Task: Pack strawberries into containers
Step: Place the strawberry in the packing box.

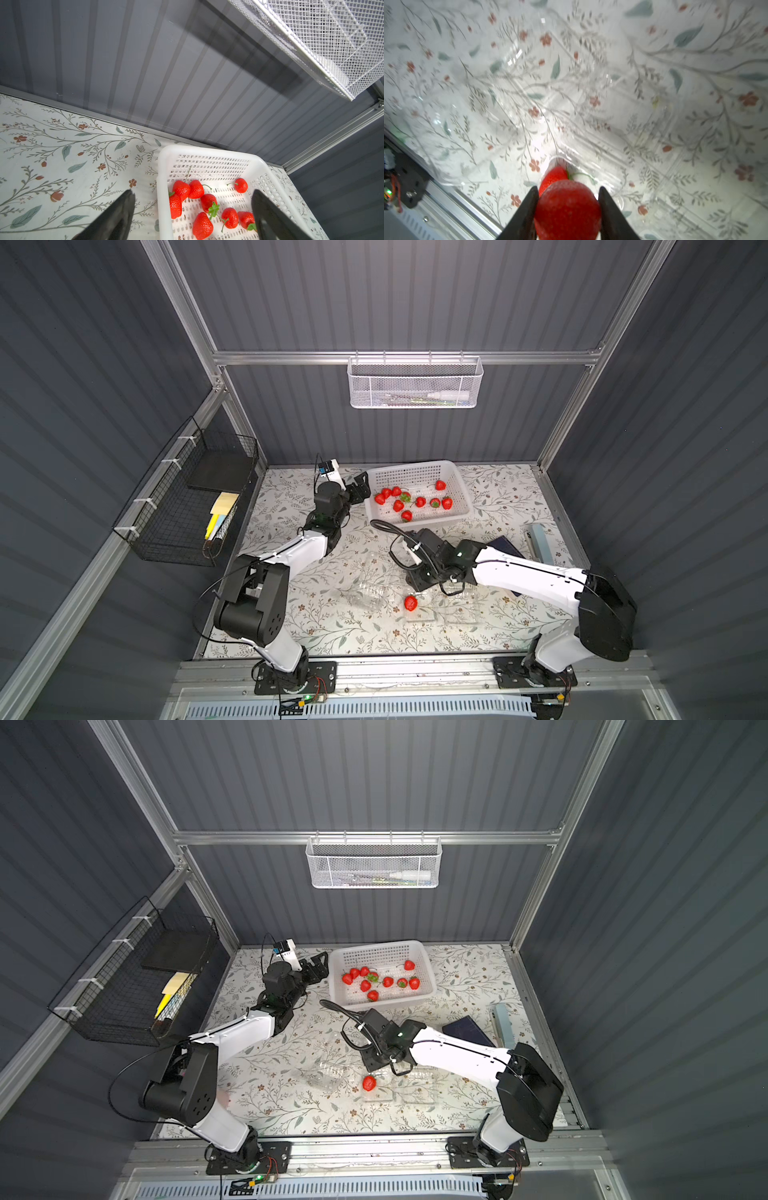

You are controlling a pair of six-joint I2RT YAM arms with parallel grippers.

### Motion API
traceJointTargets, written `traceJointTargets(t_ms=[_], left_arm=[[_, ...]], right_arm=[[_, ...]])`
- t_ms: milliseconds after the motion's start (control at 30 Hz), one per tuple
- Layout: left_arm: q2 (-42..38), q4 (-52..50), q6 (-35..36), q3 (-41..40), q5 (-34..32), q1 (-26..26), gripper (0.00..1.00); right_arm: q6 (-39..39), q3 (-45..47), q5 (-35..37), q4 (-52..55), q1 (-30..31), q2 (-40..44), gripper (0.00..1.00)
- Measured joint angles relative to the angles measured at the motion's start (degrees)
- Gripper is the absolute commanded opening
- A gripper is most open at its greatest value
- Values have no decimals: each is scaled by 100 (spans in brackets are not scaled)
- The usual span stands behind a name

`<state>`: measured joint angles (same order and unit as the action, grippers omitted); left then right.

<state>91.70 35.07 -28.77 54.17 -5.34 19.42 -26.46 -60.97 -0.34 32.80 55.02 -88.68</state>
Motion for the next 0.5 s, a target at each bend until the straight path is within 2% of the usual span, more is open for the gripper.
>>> traceJointTargets(t_ms=[133,500], left_arm=[[-227,20,0,-24,-42,0,92],[-264,52,0,-24,-66,0,93]], right_arm=[[-146,385,-42,81,55,2,26],[-442,693,-98,20,229,-2,63]])
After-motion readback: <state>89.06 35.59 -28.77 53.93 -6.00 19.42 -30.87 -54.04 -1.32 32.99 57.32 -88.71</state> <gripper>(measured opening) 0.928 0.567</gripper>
